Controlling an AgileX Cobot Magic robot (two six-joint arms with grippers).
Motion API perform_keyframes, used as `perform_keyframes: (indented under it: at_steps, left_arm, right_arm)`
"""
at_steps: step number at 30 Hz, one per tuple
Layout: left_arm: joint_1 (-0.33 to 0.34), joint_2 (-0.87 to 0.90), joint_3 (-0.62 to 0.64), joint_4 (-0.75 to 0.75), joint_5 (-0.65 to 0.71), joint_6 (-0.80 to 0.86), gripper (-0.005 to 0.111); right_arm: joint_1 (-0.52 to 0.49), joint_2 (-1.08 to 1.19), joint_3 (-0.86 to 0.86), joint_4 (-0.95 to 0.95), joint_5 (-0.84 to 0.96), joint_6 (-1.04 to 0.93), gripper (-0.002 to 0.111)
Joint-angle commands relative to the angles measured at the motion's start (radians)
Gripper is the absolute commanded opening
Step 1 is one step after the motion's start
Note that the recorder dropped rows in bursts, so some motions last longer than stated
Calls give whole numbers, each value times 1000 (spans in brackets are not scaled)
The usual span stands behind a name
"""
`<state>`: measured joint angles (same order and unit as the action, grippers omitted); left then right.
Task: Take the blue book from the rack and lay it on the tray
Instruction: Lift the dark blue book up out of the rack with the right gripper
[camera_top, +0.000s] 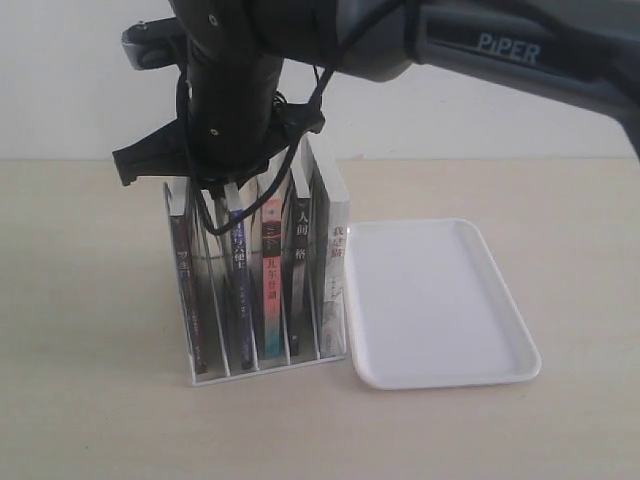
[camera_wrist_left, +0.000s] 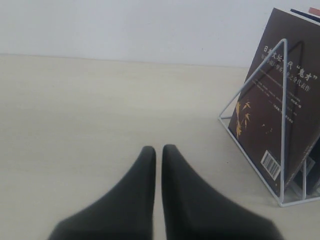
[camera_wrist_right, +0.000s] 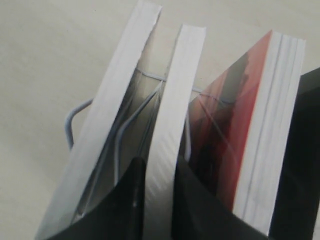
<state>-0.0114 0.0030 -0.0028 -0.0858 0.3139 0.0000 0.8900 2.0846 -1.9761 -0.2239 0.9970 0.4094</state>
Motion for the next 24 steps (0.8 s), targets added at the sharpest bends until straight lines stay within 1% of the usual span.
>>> perform_keyframes:
  at_steps: [1,13,24]
  left_arm:
    - [3,-3,3,0,-6,-8,5]
    - [3,-3,3,0,-6,-8,5]
    - [3,-3,3,0,-6,-8,5]
  right_arm:
    - [-2,-74,-2,-34,-9,4,0]
    - [-2,-171,-2,-36,-19,10,0]
    - [-2,-324,-2,-74,-19,10,0]
